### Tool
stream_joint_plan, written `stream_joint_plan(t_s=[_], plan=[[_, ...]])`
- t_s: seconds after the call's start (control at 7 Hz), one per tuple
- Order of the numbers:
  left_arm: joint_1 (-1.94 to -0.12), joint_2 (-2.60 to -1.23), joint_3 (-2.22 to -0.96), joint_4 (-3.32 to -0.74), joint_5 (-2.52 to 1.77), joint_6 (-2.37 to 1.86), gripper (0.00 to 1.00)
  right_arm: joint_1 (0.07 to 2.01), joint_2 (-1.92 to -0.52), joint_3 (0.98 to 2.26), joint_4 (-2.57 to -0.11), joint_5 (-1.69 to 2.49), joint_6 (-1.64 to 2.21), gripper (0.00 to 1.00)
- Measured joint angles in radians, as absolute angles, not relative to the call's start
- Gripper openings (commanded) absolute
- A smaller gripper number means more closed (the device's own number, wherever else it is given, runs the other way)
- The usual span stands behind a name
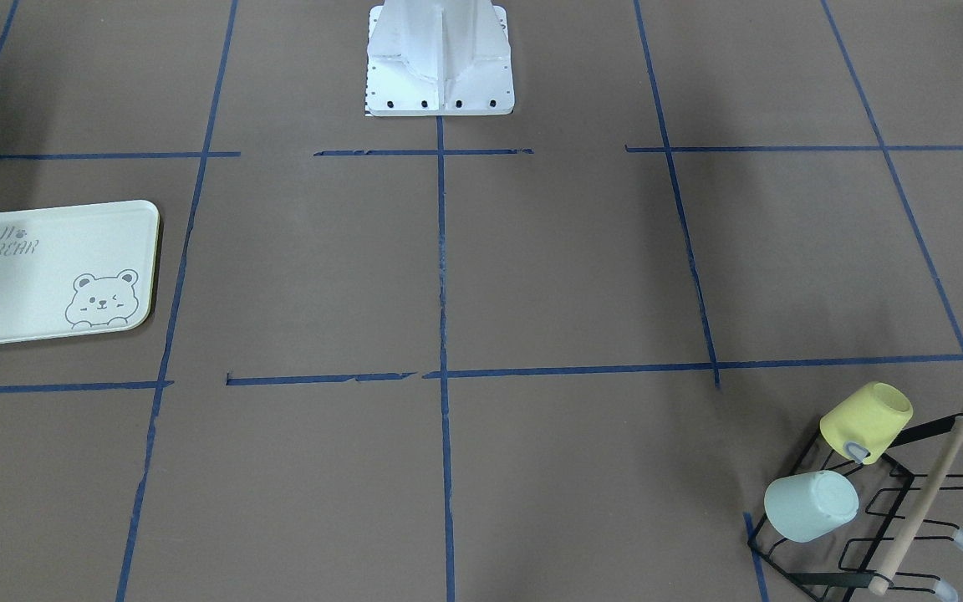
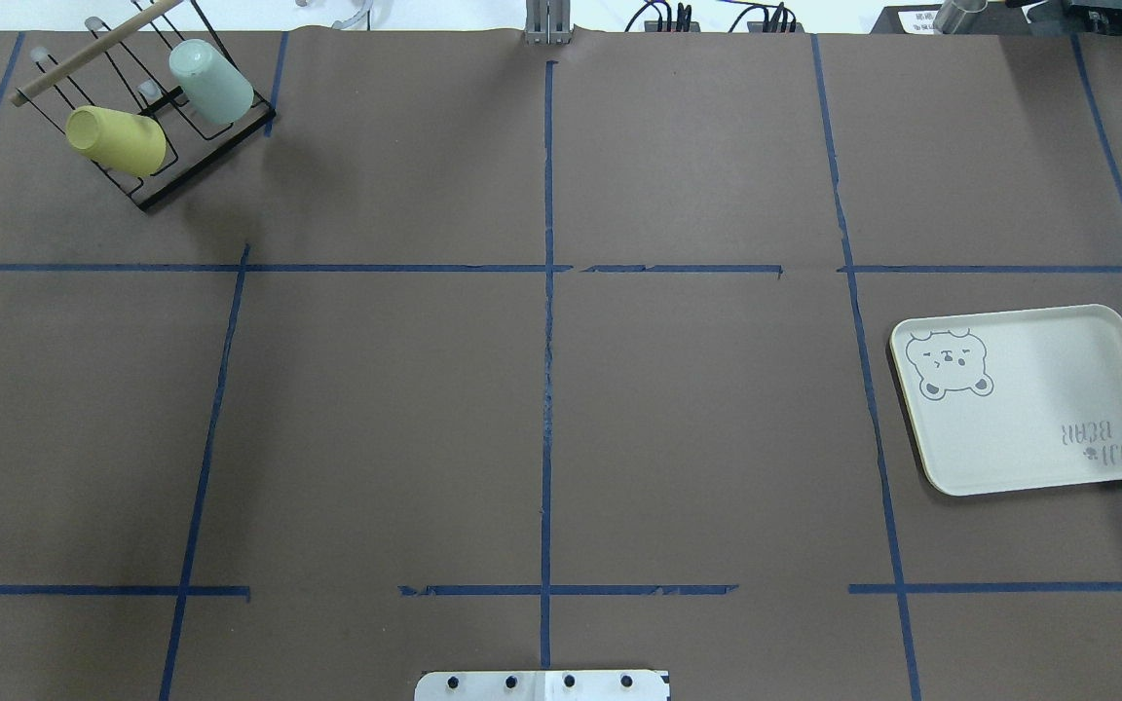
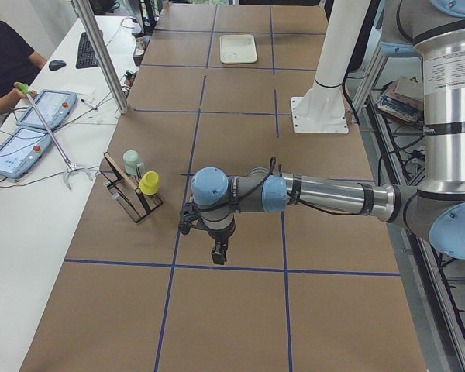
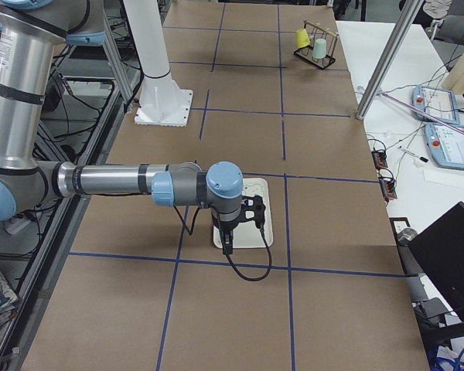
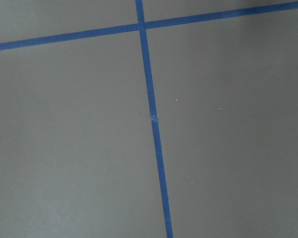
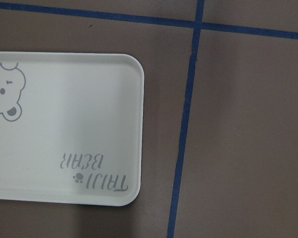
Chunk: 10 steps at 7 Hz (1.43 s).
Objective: Left arm grabs green cup and hands to right arm on tray
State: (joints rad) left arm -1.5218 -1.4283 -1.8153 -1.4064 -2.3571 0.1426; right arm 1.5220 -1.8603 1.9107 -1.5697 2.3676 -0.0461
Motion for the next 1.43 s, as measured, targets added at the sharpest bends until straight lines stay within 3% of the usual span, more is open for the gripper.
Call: stream_joint_plan(t_s=[0.57, 1.0, 1.43], plan=[[-1.511, -1.462, -1.783, -1.607, -2.423, -0.004, 1.0, 1.513, -1.857, 1.907, -1.567, 2.43, -0.052, 1.0], [-1.375, -1.757, -1.694, -1.633, -2.429, -0.304, 1.0, 1.488, -1.852, 1.907, -1.567, 2.452, -0.051, 1.0], [-1.287, -2.097, -1.449, -1.588, -2.345, -0.483, 1.0, 1.482, -1.846, 1.908, -1.565, 2.454, -0.051, 1.0]])
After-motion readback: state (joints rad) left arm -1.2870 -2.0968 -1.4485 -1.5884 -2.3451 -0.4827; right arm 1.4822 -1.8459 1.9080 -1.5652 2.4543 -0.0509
